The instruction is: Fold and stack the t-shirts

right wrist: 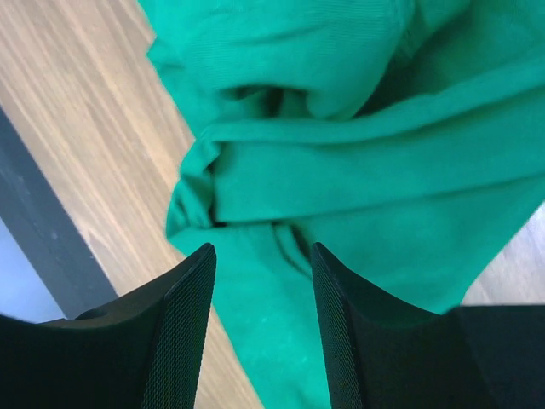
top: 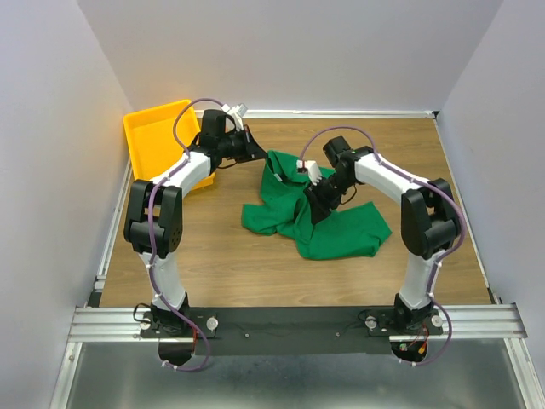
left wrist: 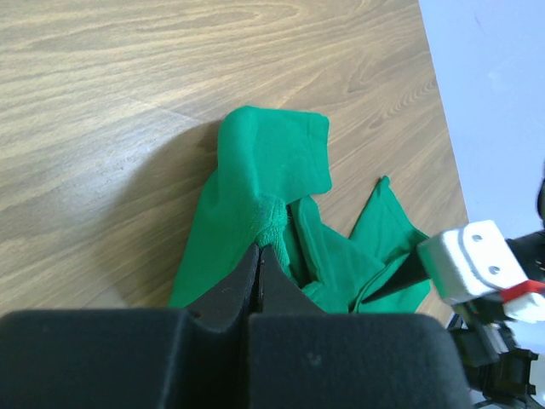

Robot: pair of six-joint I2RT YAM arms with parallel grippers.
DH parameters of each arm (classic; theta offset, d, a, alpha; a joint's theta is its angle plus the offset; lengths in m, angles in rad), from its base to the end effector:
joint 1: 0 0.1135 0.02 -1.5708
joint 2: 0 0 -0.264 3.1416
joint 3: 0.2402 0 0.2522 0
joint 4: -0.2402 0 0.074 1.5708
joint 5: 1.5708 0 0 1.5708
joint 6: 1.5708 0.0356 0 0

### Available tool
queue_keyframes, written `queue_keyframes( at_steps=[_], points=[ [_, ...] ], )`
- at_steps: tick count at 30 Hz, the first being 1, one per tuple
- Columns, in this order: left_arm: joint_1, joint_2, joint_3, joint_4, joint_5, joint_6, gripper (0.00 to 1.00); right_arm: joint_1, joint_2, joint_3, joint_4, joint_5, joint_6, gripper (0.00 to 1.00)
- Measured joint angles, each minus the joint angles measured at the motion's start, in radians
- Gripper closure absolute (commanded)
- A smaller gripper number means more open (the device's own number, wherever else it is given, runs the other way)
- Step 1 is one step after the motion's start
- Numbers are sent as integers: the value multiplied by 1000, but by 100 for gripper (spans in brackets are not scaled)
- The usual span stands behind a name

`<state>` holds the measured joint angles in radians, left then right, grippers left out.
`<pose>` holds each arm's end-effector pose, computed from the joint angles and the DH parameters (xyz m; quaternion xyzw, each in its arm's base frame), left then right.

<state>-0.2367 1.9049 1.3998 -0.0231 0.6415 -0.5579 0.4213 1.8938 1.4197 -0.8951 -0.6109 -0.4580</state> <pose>0.4213 -0.1235 0.2452 0.0234 0.8375 -0.4350 0.3300 0.3291 0.1699 0.2043 -0.4312 0.8458 0.2974 0.1014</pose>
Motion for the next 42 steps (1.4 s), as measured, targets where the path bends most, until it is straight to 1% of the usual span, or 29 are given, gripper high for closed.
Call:
queue_keyframes(
  at_steps=[5, 15, 19, 22, 23, 25, 26, 27, 28, 32, 34, 36, 38, 39, 40, 41, 42],
  points=[
    [0, 0, -3, 0, 2, 0, 100, -3, 63, 14, -3, 37, -33, 43],
    [0, 0, -7, 16, 11, 0, 100, -1, 67, -28, -24, 42, -119, 43],
    [0, 0, -7, 22, 19, -1, 100, 11, 70, -44, -32, 28, -130, 45],
    [0, 0, -7, 22, 23, -1, 100, 18, 69, -51, -39, 10, -141, 55],
    [0, 0, -7, 22, 24, 0, 100, 20, 66, -57, -42, 2, -149, 65],
    [0, 0, -7, 22, 25, 0, 100, 22, 56, -66, -48, -5, -151, 77],
    [0, 0, -7, 23, 25, 0, 100, 23, 45, -73, -54, -6, -157, 90],
    [0, 0, -7, 23, 25, -1, 100, 23, 33, -78, -59, -6, -158, 96],
    [0, 0, -7, 23, 25, -1, 100, 23, 20, -82, -61, -5, -161, 99],
    [3, -3, -7, 23, 26, -1, 100, 23, -101, -106, -82, 11, -162, 99],
    [8, -11, -7, 23, 26, -1, 100, 18, -202, -123, -97, 34, -170, 100],
    [14, -24, -7, 22, 27, -1, 100, 16, -294, -139, -134, 48, -229, 100],
    [20, -42, -9, 22, 30, -1, 100, 11, -413, -161, -219, 51, -327, 98],
    [21, -49, -10, 23, 31, -1, 100, 11, -447, -171, -251, 51, -362, 91],
    [22, -60, -13, 24, 33, -1, 100, 12, -489, -196, -289, 50, -406, 78],
    [22, -68, -17, 25, 36, -1, 100, 18, -518, -227, -304, 55, -437, 54],
    [22, -77, -23, 27, 40, -1, 100, 31, -554, -284, -330, 61, -473, 27]
  ],
)
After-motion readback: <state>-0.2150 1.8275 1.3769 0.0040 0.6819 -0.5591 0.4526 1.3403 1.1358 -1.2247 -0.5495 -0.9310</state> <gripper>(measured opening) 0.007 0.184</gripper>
